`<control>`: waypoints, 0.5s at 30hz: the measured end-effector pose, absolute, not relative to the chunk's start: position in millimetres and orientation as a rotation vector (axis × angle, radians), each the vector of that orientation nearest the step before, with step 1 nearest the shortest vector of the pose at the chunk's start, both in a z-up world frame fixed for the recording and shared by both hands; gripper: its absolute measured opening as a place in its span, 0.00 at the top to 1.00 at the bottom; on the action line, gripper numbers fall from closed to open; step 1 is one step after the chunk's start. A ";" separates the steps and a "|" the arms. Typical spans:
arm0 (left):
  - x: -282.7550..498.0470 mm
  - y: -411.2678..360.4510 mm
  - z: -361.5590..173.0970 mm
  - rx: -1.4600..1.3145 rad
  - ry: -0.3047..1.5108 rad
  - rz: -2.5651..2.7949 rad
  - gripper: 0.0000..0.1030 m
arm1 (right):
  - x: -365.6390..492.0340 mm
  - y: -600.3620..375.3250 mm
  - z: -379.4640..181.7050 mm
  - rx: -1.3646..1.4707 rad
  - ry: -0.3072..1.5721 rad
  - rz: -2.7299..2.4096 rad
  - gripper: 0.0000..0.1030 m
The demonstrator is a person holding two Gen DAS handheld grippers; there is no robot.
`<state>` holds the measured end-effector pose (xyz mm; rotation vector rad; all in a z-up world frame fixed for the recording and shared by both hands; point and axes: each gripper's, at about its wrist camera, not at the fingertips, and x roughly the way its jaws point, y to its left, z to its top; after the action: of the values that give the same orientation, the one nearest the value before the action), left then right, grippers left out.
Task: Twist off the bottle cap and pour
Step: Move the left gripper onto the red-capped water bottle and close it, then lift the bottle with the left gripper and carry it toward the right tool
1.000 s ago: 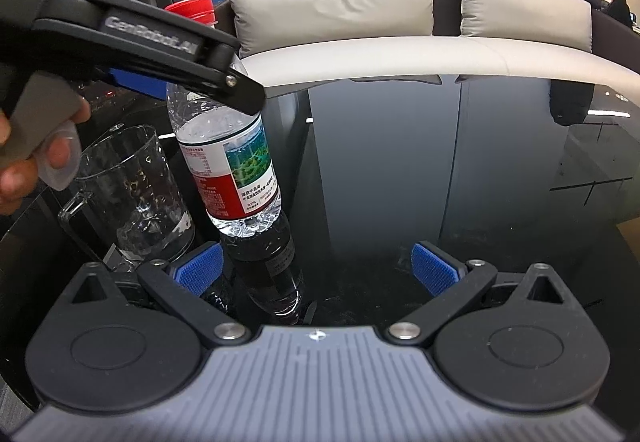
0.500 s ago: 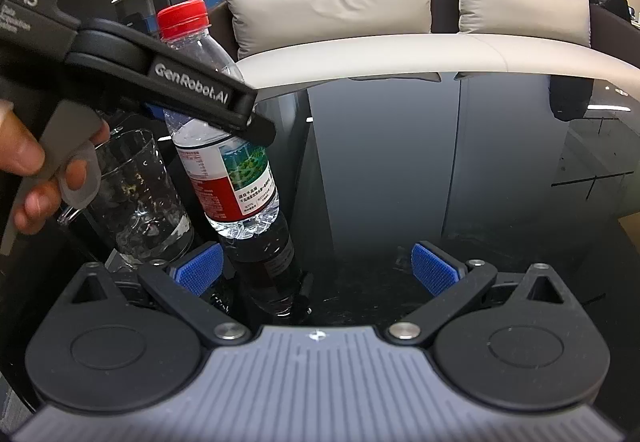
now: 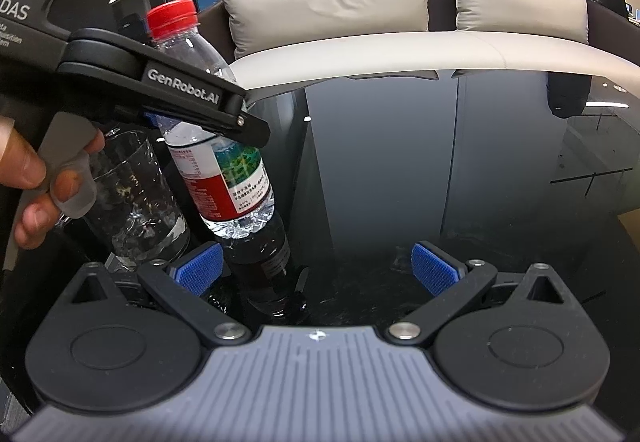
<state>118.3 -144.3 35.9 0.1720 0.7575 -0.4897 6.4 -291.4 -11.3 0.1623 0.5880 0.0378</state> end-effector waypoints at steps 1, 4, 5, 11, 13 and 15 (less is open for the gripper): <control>117.4 -143.2 38.9 0.168 0.750 -0.489 0.44 | 6.7 -291.3 -11.6 0.161 0.589 0.037 0.00; 114.5 -139.9 50.9 0.156 0.722 -0.483 0.44 | 7.4 -290.5 -12.5 0.158 0.590 0.036 0.00; 113.2 -139.3 55.2 0.153 0.713 -0.480 0.44 | 7.7 -290.2 -12.7 0.157 0.590 0.035 0.00; 101.8 -130.9 92.5 0.124 0.623 -0.466 0.44 | 8.7 -288.2 -13.9 0.154 0.590 0.037 0.00; 97.9 -128.5 103.2 0.115 0.607 -0.460 0.44 | 8.6 -288.3 -14.0 0.154 0.589 0.036 0.00; 92.4 -125.8 115.6 0.115 0.587 -0.453 0.44 | 8.6 -288.4 -14.1 0.154 0.589 0.036 0.00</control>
<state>92.4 -125.8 115.6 0.1152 0.5866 -0.4527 8.6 -288.4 -14.1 0.1535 0.5886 0.0360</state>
